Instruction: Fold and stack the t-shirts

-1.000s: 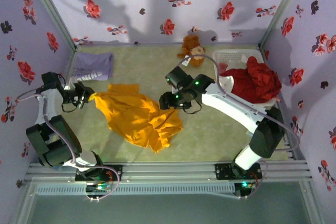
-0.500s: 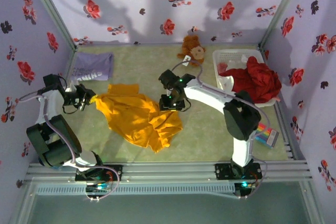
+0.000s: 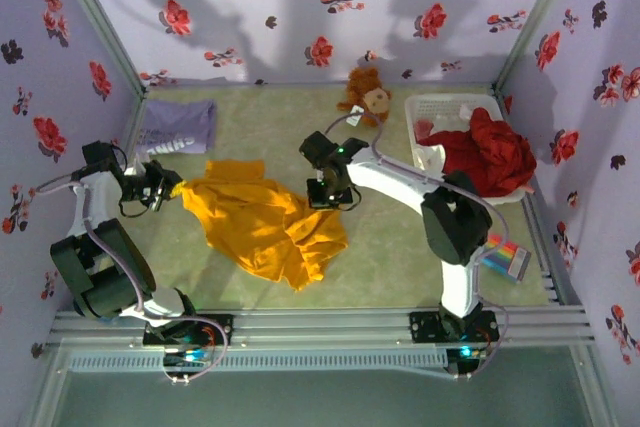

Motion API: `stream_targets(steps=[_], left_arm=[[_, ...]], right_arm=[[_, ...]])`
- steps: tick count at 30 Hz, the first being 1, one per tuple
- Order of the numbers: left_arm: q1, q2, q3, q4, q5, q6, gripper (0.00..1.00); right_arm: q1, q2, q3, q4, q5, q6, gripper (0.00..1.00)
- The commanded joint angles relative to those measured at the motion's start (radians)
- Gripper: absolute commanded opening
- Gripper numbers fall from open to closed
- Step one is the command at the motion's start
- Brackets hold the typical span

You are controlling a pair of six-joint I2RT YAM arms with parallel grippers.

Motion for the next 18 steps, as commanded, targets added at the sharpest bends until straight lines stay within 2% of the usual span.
stream_targets(steps=[1, 4, 8, 14, 15, 16, 17, 18], left_arm=[[0.003, -0.016, 0.008, -0.011, 0.01, 0.013, 0.0], [0.001, -0.023, 0.014, -0.012, 0.014, 0.009, 0.0], [-0.024, -0.026, -0.003, -0.009, 0.015, 0.01, 0.0], [-0.041, -0.039, -0.07, 0.021, 0.008, 0.0, 0.0], [-0.041, -0.042, -0.073, 0.024, 0.007, -0.002, 0.0], [-0.044, -0.042, -0.075, 0.024, 0.006, -0.003, 0.0], [-0.043, -0.044, -0.073, 0.023, 0.004, -0.003, 0.0], [-0.045, -0.043, -0.072, 0.021, 0.004, -0.001, 0.0]], right_arm=[[-0.013, -0.157, 0.028, -0.111, 0.198, 0.015, 0.0], [-0.017, -0.287, -0.01, -0.17, 0.345, 0.06, 0.0], [-0.013, -0.424, -0.11, -0.221, 0.424, 0.136, 0.0], [0.044, -0.481, -0.408, -0.046, 0.166, 0.302, 0.0], [0.057, -0.475, -0.436, -0.03, 0.148, 0.318, 0.09], [0.064, -0.474, -0.452, -0.024, 0.145, 0.324, 0.27], [0.066, -0.478, -0.46, -0.021, 0.144, 0.323, 0.36], [0.063, -0.487, -0.459, -0.026, 0.148, 0.317, 0.4]])
